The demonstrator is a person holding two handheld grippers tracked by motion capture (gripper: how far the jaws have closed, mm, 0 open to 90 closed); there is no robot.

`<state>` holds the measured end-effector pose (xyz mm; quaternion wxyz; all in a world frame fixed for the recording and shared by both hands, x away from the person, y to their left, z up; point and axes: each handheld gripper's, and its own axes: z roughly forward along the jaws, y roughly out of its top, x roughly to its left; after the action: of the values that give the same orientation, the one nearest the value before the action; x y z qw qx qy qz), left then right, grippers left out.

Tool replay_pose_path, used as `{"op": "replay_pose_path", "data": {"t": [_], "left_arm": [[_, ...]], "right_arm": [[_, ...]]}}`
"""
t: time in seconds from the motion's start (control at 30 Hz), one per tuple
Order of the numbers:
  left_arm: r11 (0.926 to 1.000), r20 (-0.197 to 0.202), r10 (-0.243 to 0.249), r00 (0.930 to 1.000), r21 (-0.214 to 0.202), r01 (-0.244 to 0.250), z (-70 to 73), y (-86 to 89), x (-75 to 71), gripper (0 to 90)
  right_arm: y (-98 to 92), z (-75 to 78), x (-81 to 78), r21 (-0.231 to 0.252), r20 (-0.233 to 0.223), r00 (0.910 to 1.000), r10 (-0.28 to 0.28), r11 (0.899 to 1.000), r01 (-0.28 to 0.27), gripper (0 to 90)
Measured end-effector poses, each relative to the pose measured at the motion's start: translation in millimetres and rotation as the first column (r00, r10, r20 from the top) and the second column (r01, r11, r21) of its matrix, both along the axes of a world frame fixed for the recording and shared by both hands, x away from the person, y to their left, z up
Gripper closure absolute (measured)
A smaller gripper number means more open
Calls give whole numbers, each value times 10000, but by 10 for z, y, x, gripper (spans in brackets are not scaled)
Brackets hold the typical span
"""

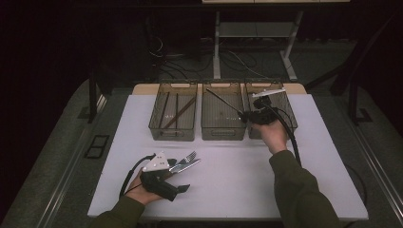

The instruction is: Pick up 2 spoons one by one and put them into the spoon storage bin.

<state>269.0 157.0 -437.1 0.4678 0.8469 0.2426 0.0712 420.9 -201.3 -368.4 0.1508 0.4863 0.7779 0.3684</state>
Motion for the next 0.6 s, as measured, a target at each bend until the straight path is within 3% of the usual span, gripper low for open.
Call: {"op": "replay_pose_path", "data": {"t": [0.23, 0.3, 0.4, 0.6], "left_arm": [[10000, -17, -4, 10000, -49, 4, -1, -5, -5, 0], [10000, -22, -3, 10000, -58, 3, -1, -4, -4, 0], [10000, -22, -11, 10000, -57, 11, -2, -5, -4, 0], [10000, -26, 2, 10000, -62, -2, -3, -7, -5, 0]], "right_arm": [[95, -79, 35, -238, -106, 9999, 19, 9997, -21, 859], [106, -94, 42, -239, -82, 10000, -7, 9997, 5, 748], [116, -98, 43, -188, 5, 10000, 76, 9998, -76, 676], [110, -74, 30, -54, 197, 9996, 183, 9998, -182, 619]]}}
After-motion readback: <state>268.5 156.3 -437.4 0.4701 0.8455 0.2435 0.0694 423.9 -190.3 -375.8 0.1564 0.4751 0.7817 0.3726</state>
